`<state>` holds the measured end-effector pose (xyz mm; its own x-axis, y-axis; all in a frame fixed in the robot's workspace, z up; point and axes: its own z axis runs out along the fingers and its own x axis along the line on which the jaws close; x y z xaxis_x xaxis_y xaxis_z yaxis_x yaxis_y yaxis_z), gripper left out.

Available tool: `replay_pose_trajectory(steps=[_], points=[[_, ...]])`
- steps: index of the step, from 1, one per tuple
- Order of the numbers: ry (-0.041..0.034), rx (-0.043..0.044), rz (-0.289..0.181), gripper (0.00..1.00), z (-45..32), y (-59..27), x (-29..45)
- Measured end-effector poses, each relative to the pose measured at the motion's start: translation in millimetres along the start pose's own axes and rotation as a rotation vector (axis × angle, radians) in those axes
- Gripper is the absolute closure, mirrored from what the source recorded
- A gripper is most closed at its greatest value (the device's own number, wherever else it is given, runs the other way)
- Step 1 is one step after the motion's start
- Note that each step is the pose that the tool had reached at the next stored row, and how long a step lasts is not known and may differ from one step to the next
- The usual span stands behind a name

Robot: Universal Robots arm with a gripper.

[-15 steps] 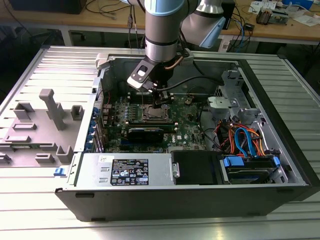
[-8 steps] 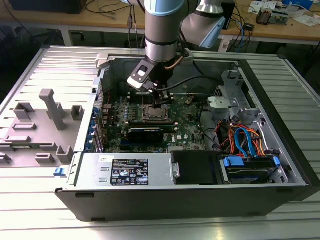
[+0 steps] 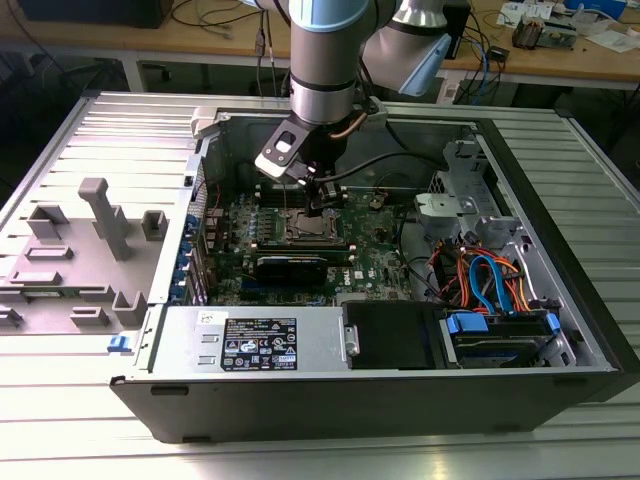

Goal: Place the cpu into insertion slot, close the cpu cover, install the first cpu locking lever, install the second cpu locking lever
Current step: 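Install the first cpu locking lever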

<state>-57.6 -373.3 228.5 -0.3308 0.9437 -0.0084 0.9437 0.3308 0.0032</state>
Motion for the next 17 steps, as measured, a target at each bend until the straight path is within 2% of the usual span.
replay_pose_trajectory(steps=[6, 9, 14, 17], points=[[0.0, 0.0, -0.005, 0.89, -0.1, 0.0, 0.0], [0.0, -0.0002, -0.024, 0.89, -2.3, -0.1, 0.0], [0.0004, -0.001, -0.095, 0.89, -3.7, -0.1, 0.0], [0.0005, -0.0014, -0.162, 0.89, -3.8, -0.1, 0.0]])
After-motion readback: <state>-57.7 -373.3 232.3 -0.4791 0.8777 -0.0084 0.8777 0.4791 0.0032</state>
